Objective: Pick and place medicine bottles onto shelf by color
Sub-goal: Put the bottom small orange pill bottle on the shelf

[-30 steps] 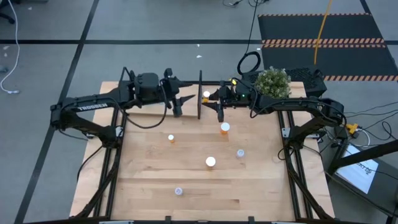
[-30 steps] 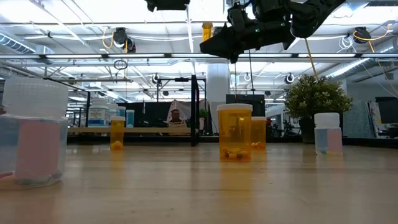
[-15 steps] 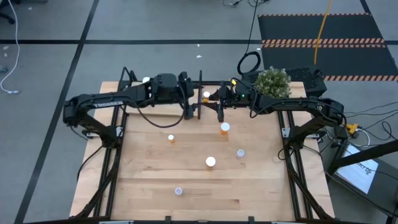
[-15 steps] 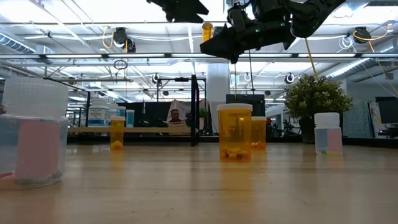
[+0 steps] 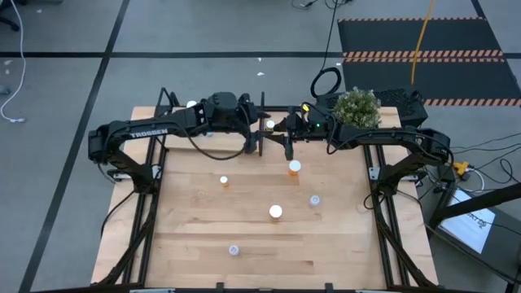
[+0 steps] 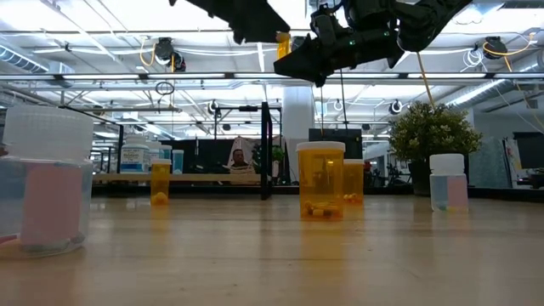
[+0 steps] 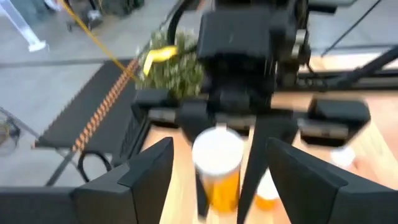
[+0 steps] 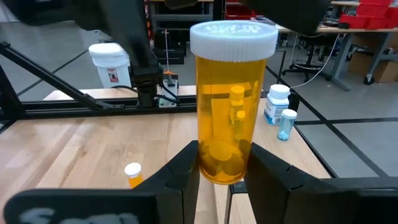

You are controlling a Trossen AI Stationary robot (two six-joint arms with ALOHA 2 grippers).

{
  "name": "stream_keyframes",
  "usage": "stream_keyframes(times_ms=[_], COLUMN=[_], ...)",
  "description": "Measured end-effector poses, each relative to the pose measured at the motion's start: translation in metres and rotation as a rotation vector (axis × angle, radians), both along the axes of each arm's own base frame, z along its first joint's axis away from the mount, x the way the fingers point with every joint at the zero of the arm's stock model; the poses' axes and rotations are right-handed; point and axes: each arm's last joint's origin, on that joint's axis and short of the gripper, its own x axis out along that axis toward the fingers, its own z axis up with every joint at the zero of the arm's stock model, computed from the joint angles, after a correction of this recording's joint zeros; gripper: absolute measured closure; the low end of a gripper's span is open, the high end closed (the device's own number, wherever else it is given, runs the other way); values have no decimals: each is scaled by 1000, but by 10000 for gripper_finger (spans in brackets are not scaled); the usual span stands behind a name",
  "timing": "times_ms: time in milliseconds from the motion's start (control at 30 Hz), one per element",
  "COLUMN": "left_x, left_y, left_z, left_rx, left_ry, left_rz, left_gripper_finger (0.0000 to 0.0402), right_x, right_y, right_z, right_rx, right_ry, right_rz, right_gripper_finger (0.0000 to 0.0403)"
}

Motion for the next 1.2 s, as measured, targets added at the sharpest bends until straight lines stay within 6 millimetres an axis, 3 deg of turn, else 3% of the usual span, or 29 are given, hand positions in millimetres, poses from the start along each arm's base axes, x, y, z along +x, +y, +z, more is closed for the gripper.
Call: stream_keyframes(times_ms=[200, 767, 1200], left_x=[8, 8, 8], left_y=[1, 1, 1], left_z=[-9, -9, -9], left_rx=[1, -2, 1], left_ry=[19, 11, 20], left_rz=[-11, 2, 1], left_gripper_finger=[166, 246, 276], right_x=[0, 0, 0], right_y=[0, 0, 0], right_z=[0, -2, -2], right_rx=[0, -17, -24], right_ry=[1, 17, 19], right_rz=[0, 3, 3], right_gripper_finger=[300, 300, 300])
